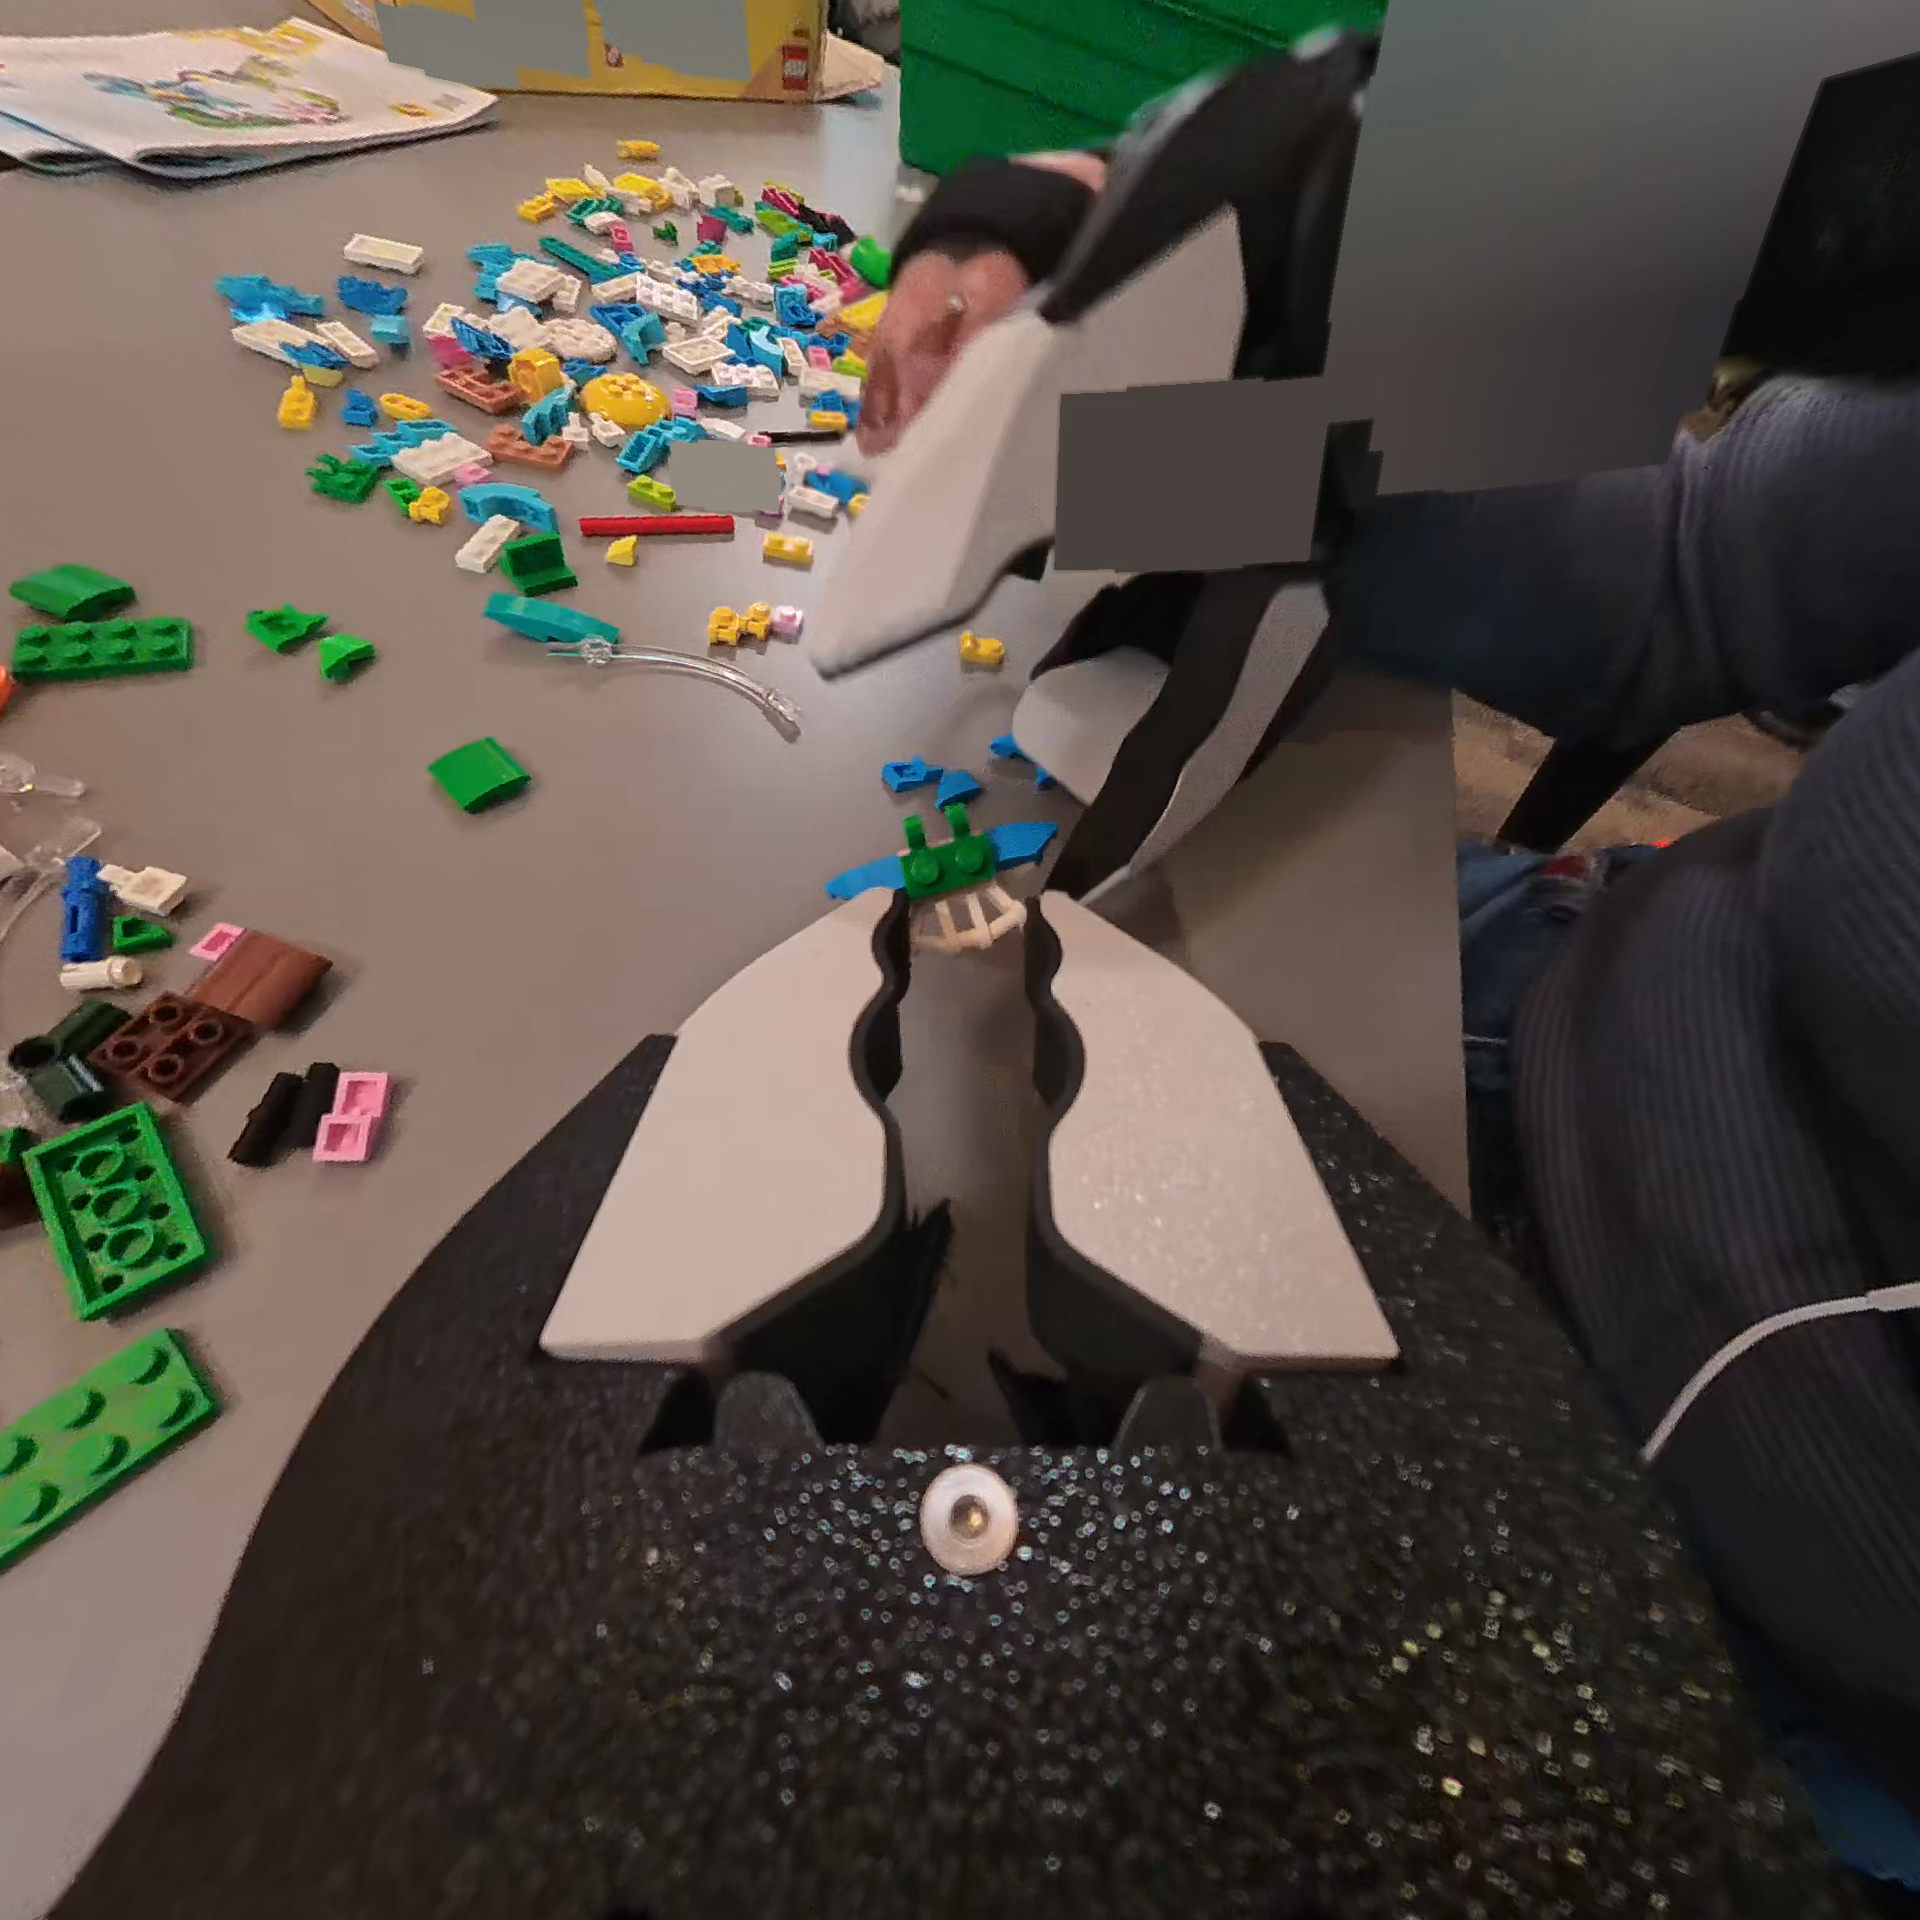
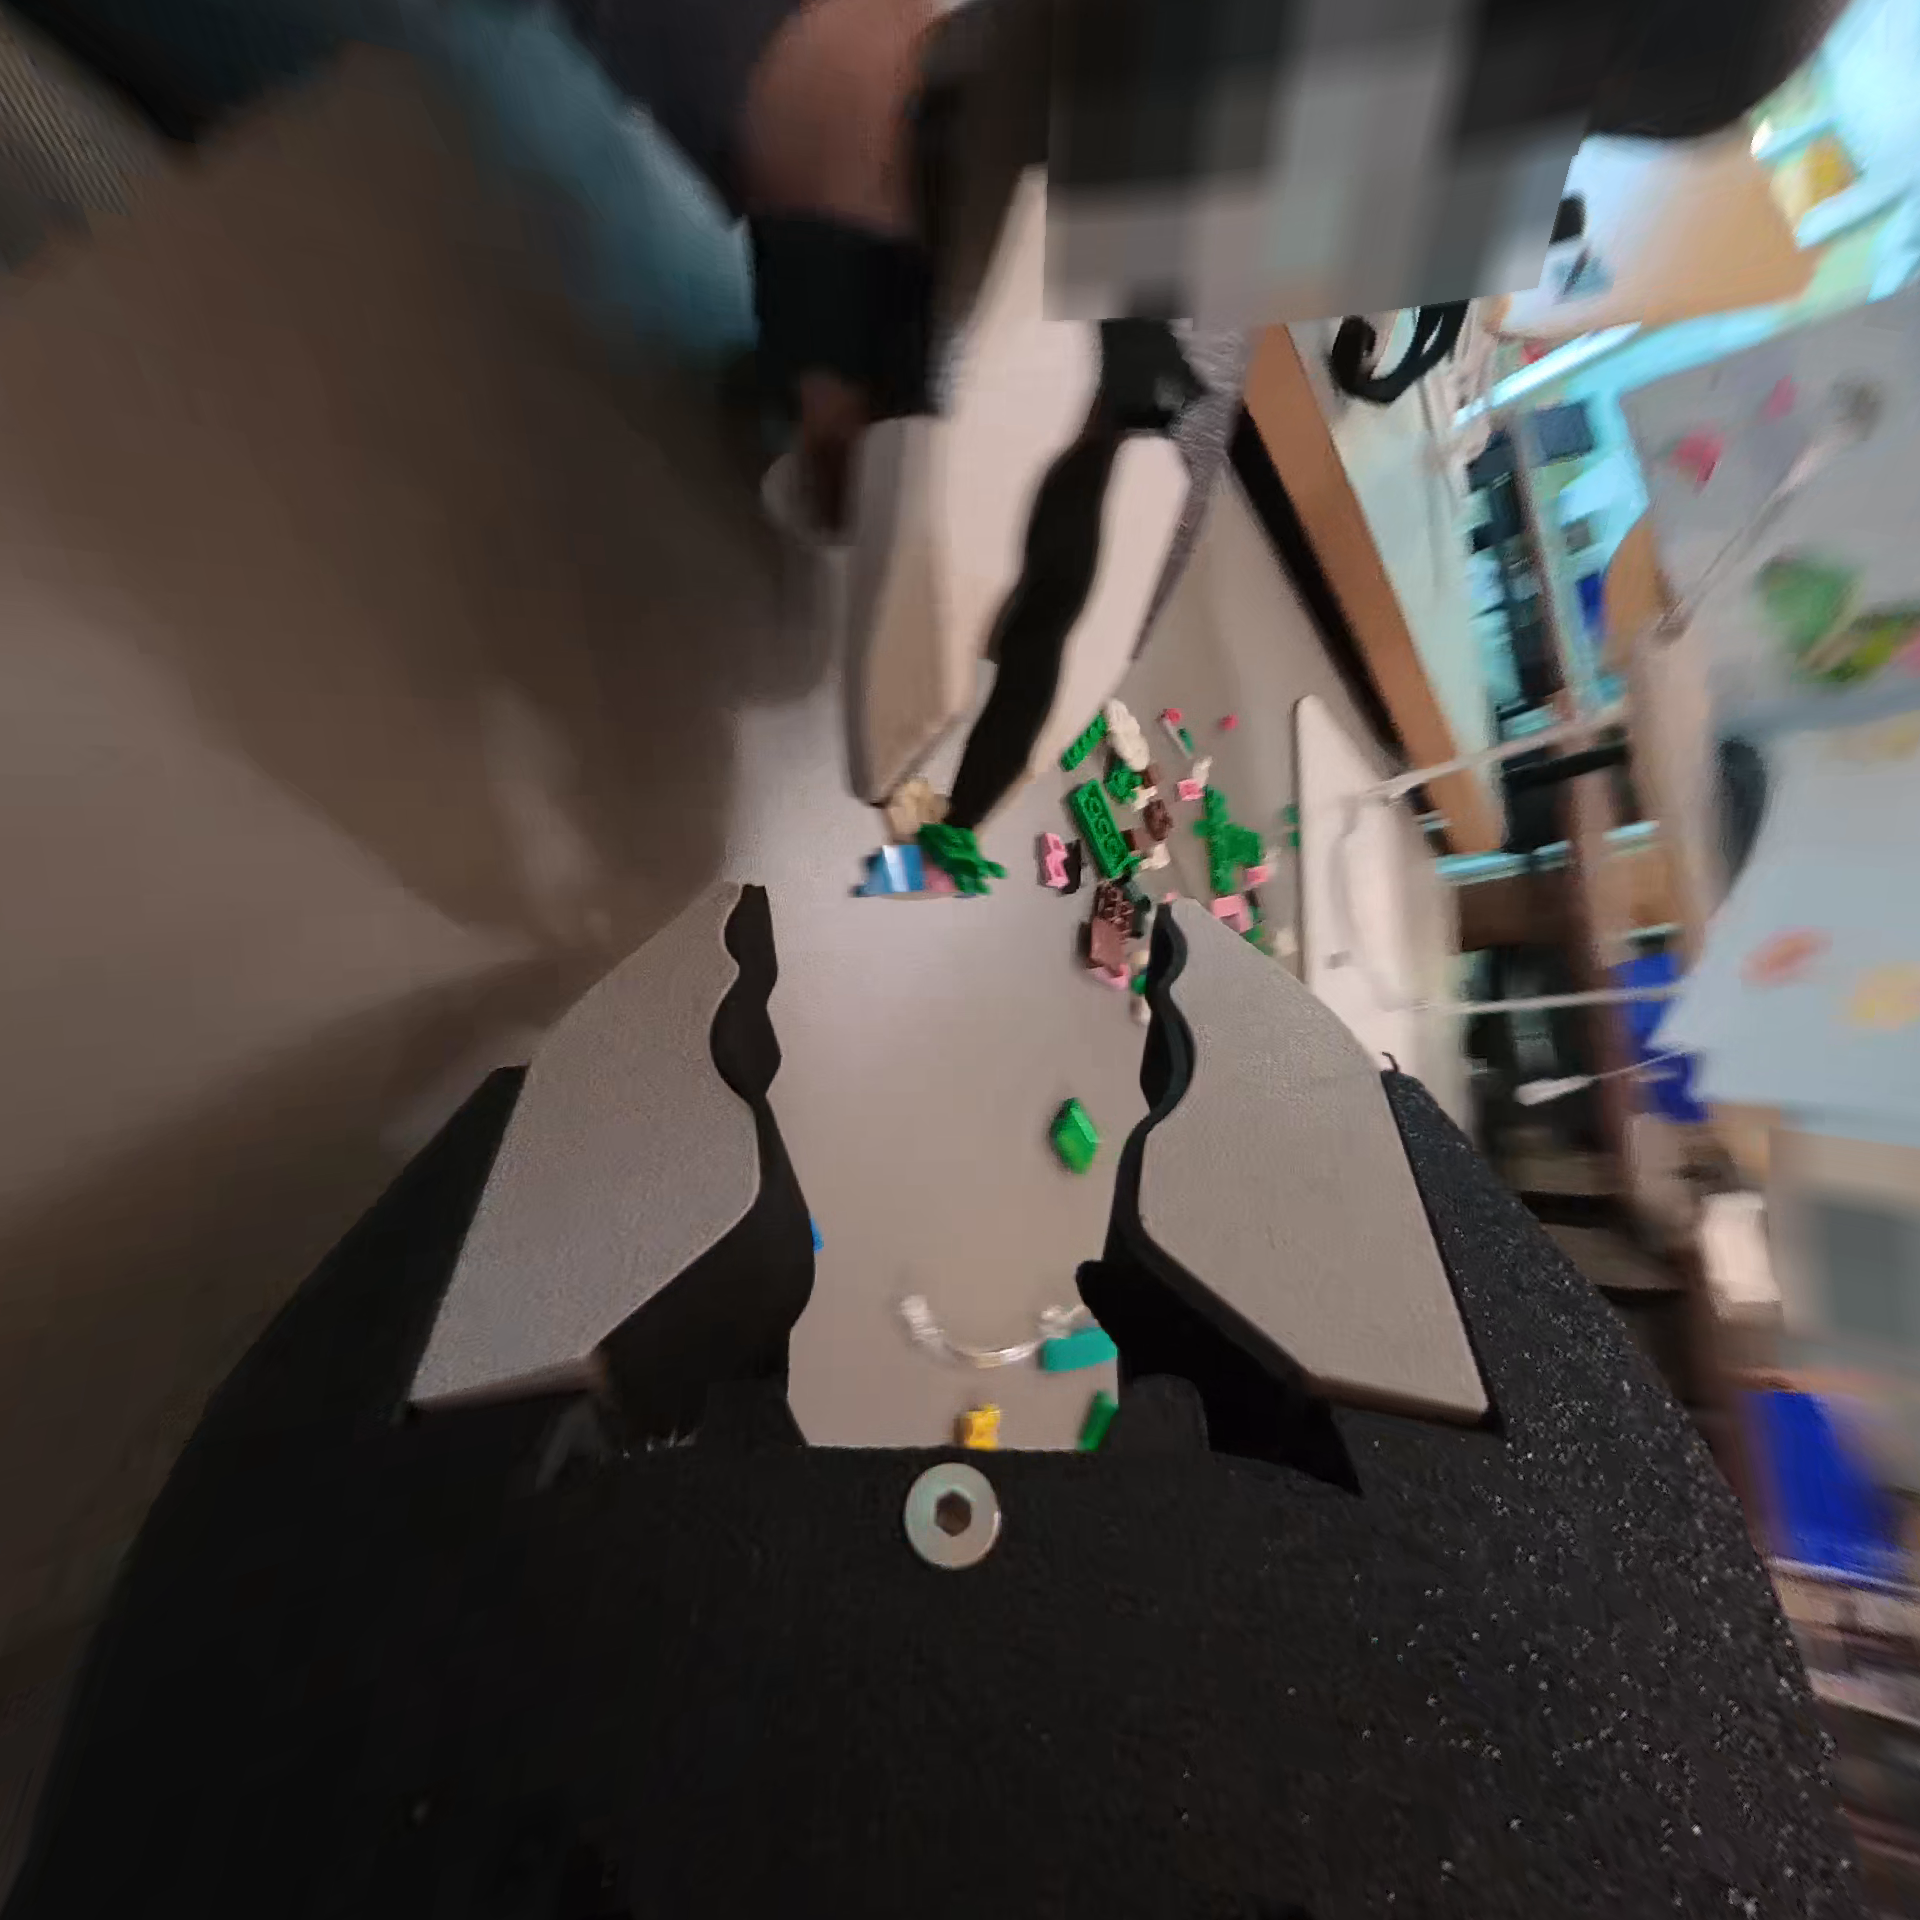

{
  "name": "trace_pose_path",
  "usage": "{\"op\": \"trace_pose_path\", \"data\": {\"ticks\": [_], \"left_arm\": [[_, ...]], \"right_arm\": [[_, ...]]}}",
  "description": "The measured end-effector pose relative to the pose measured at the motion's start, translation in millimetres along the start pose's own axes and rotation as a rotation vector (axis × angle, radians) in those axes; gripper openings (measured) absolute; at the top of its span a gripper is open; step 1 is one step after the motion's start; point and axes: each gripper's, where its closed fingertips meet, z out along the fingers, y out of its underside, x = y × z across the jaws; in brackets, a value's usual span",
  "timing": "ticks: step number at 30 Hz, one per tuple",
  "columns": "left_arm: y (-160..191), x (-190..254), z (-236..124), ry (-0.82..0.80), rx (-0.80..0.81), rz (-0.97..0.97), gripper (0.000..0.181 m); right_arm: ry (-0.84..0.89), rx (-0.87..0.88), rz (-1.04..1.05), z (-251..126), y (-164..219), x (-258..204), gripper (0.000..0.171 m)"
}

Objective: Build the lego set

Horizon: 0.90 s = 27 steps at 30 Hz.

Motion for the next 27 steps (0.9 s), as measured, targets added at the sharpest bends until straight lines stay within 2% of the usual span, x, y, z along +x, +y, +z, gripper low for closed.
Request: {"op": "trace_pose_path", "data": {"ticks": [1, 10, 14, 17, 27], "left_arm": [[0, 0, -1, 0.006, 0.004, -0.011, 0.021], [1, 7, -1, 0.082, -0.004, -0.073, 0.021], [3, 9, 0, 0.091, -0.017, -0.079, 0.021], [4, 9, 1, 0.096, -0.021, -0.079, 0.021], [3, 8, 0, 0.097, -0.013, -0.106, 0.021]], "right_arm": [[0.013, -0.011, -0.049, 4, -1, -3, 0.066], [0.057, 0.03, -0.21, 19, -13, -15, 0.042], [0.057, 0.03, -0.214, 23, -12, -17, 0.033], [0.064, 0.031, -0.193, 21, -10, -14, 0.02], [0.083, 0.017, -0.192, 18, -7, -10, 0.018]]}}
